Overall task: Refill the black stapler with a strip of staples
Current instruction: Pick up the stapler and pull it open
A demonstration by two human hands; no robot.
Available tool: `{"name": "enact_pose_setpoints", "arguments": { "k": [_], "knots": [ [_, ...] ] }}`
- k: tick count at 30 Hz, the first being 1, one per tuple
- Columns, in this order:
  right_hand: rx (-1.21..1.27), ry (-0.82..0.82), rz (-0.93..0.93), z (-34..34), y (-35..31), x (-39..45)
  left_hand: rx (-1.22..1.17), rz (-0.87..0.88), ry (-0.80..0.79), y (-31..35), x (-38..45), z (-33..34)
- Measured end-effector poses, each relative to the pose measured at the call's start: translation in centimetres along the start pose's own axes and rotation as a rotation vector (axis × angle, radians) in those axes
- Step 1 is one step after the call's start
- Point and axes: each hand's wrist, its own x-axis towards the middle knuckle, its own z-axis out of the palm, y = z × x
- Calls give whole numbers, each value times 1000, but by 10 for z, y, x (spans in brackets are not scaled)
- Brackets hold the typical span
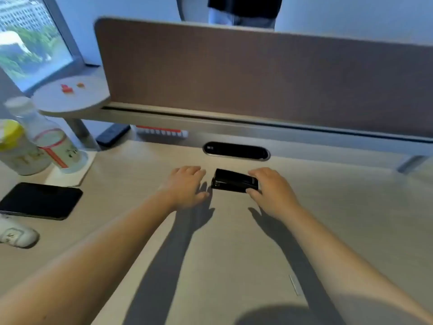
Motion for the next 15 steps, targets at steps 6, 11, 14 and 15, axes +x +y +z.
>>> {"name": "enact_pose_setpoints", "arguments": {
  "k": [6, 11, 14, 15],
  "knots": [
    [-64, -19, 25, 35, 14, 48, -49, 20, -52, -18, 54, 29],
    [109, 39, 58, 56, 12, 69, -259, 24, 43, -24, 76, 50],
    [229, 100, 109, 66, 12, 74, -327, 32, 88, -23, 79, 56],
    [268, 119, 119, 68, 12, 75, -353, 34, 111, -23, 80, 57]
  ]
}}
